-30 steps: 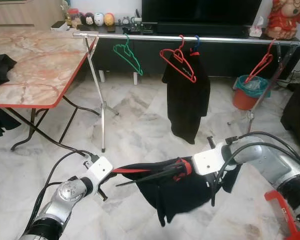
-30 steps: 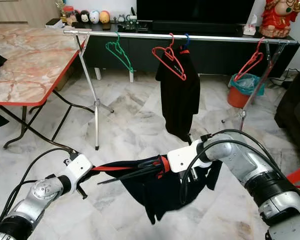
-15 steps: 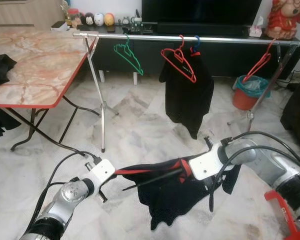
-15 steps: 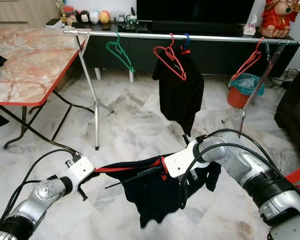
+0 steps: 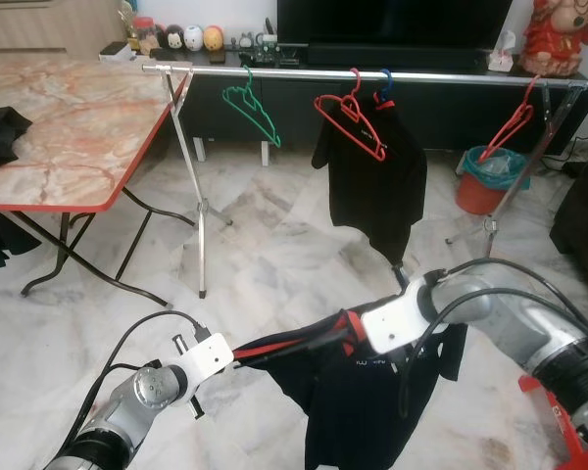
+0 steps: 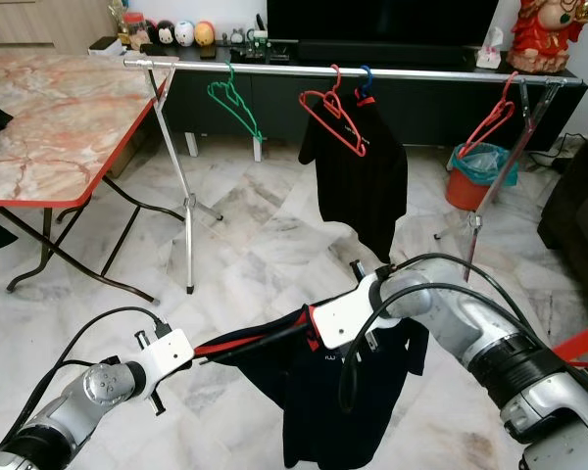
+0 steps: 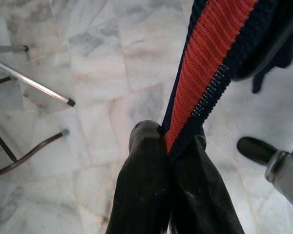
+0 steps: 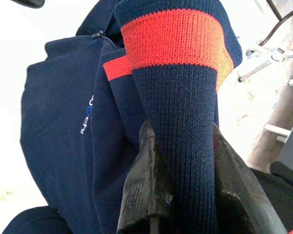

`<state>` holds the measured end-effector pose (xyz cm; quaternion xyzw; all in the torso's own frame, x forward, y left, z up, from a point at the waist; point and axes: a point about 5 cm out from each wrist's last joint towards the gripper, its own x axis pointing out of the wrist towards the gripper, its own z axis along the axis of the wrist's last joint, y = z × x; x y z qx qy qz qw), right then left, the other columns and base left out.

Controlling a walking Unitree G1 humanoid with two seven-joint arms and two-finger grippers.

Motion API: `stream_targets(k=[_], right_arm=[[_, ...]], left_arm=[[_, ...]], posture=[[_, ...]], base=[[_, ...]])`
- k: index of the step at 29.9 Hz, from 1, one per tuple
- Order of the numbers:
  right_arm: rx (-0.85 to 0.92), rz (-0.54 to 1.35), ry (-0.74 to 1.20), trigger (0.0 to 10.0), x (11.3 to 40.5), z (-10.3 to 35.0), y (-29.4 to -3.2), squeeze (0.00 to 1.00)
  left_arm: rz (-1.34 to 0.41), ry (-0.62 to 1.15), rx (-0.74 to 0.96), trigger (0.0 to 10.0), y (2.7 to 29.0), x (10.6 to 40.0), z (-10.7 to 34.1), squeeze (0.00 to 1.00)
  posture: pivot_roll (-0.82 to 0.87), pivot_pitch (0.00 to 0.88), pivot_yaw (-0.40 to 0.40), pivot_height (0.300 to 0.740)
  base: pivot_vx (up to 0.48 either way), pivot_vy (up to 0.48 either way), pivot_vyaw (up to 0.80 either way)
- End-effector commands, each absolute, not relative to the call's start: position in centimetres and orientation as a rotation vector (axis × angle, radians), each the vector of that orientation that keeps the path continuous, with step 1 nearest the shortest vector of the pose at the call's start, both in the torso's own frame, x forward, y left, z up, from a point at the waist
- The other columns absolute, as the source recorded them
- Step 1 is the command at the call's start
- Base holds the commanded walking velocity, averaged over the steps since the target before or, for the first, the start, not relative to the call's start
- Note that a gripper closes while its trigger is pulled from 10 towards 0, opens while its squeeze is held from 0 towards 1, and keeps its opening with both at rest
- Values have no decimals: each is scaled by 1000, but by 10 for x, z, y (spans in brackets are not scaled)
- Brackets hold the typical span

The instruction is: Hang hanger

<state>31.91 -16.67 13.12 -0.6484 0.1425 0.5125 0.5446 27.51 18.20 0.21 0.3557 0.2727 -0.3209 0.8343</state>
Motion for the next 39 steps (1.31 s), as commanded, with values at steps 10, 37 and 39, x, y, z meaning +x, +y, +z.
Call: stream_targets(k=[10,37,39], right_arm=[[-1749,750,583,10000,347,171,-244,0],[-1512,921,504,10000,341,141,-215,0],[-1498,946,516,10000,339,137,-213,0]], left_arm=[[-573,1072,855,10000,261,210,-43,0],[-364,520,491,10000,236,272,12,0],[-447,466,453,10000,225,274,19,0]], posture=[[59,0,28,740],[64,0,20,740],[67,0,20,740]], base=[[0,0,0],[0,0,0],[0,0,0]])
